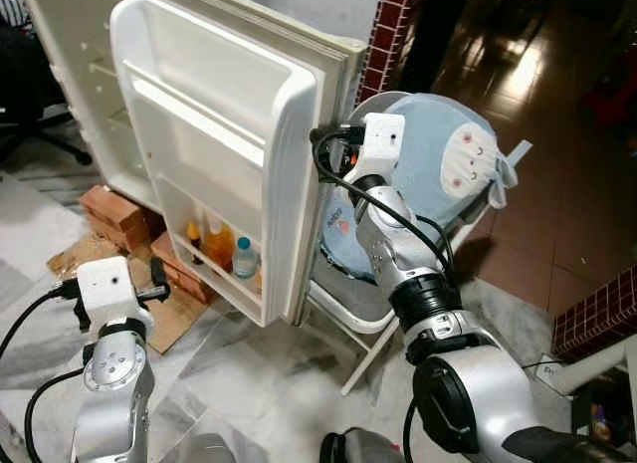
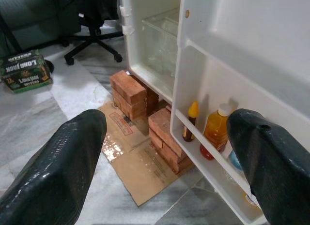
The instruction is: Restocking fridge
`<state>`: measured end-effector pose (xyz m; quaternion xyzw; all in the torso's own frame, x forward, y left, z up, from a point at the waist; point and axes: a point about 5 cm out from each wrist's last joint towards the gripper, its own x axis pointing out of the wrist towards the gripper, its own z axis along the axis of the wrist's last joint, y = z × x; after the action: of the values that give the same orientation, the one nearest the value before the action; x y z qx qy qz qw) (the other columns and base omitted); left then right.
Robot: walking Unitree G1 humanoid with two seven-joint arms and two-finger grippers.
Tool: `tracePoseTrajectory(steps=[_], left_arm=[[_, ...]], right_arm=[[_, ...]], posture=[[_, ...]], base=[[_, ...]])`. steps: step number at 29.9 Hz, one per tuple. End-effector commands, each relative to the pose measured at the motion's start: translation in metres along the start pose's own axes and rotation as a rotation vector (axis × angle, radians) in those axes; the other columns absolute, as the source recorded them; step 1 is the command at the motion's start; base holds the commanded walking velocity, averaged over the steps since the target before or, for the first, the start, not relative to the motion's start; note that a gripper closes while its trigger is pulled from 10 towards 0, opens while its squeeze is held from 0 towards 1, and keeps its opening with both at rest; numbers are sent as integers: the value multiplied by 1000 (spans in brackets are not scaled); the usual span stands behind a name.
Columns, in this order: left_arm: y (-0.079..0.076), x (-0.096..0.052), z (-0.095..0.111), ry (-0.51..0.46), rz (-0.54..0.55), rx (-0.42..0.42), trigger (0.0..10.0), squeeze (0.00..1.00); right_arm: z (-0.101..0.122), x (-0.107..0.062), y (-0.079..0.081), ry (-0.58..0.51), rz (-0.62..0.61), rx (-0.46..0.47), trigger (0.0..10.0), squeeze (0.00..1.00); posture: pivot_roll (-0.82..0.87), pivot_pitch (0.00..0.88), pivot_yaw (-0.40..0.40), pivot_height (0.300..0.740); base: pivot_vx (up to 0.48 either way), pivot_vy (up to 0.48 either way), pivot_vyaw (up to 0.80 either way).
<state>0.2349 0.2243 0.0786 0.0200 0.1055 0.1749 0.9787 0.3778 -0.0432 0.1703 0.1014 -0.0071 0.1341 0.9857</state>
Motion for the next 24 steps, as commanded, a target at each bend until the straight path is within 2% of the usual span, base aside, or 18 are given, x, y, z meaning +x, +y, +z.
tracePoseTrajectory(steps=[1, 3, 5, 6, 7, 8, 11, 13, 15, 16, 17, 19, 20, 22, 24], left_arm=[[-3, 0, 6, -16, -22, 6, 10000, 0], [-4, 0, 7, -17, -23, 6, 10000, 0], [-5, 0, 7, -19, -26, 6, 10000, 0], [-6, 1, 9, -27, -31, 4, 10000, 0], [-6, 1, 9, -29, -33, 4, 10000, 0], [-7, 1, 10, -28, -38, 9, 10000, 0], [-7, 0, 9, -24, -39, 8, 10000, 0], [-7, 0, 9, -22, -41, 9, 10000, 0], [-8, 0, 8, -18, -54, 10, 10000, 0], [-8, 0, 8, -18, -54, 10, 10000, 0], [-8, -1, 8, -16, -60, 10, 10000, 0], [-9, 0, 8, -15, -66, 10, 10000, 0], [-10, 0, 8, -15, -75, 12, 10000, 0], [-10, 0, 8, -15, -83, 15, 10000, 0], [-11, 1, 9, -15, -85, 17, 10000, 0]], right_arm=[[11, 6, 36, -26, 93, 16, 10000, 0], [10, 7, 34, -23, 87, -16, 10000, 0], [11, 9, 25, -26, 64, -36, 10000, 0], [14, 11, 13, -26, 40, -44, 10000, 0], [15, 11, 11, -25, 35, -45, 10000, 0], [17, 12, -1, -28, 11, -78, 10000, 0], [17, 11, -18, -10, -7, -96, 10000, 0], [14, 10, -24, 14, 12, -112, 10000, 0], [1, 5, -39, 116, 121, -157, 10000, 0], [1, 5, -39, 116, 121, -157, 10000, 0], [-6, 1, -43, 170, 187, -189, 10000, 0], [-13, -2, -47, 224, 226, -246, 10000, 0], [-21, -5, -49, 275, 282, -325, 10000, 0], [-26, -9, -51, 309, 338, -397, 10000, 0], [-25, -8, -59, 314, 268, -442, 10000, 0]], posture=[[141, 63, -118, 740], [141, 64, -119, 740], [141, 66, -119, 740], [140, 68, -120, 740], [139, 69, -120, 740], [138, 71, -120, 740], [133, 73, -120, 740], [133, 73, -120, 740], [129, 75, -117, 740], [129, 75, -117, 740], [128, 75, -115, 740], [127, 76, -112, 740], [127, 75, -111, 740], [129, 75, -109, 740], [131, 73, -107, 740]], base=[[0, 0, 0], [0, 0, 0], [0, 0, 0], [0, 0, 0], [0, 0, 0], [0, 0, 0], [0, 0, 0], [0, 0, 0], [0, 0, 0], [0, 0, 0], [0, 0, 0], [0, 0, 0], [0, 0, 0], [0, 0, 0], [0, 0, 0]])
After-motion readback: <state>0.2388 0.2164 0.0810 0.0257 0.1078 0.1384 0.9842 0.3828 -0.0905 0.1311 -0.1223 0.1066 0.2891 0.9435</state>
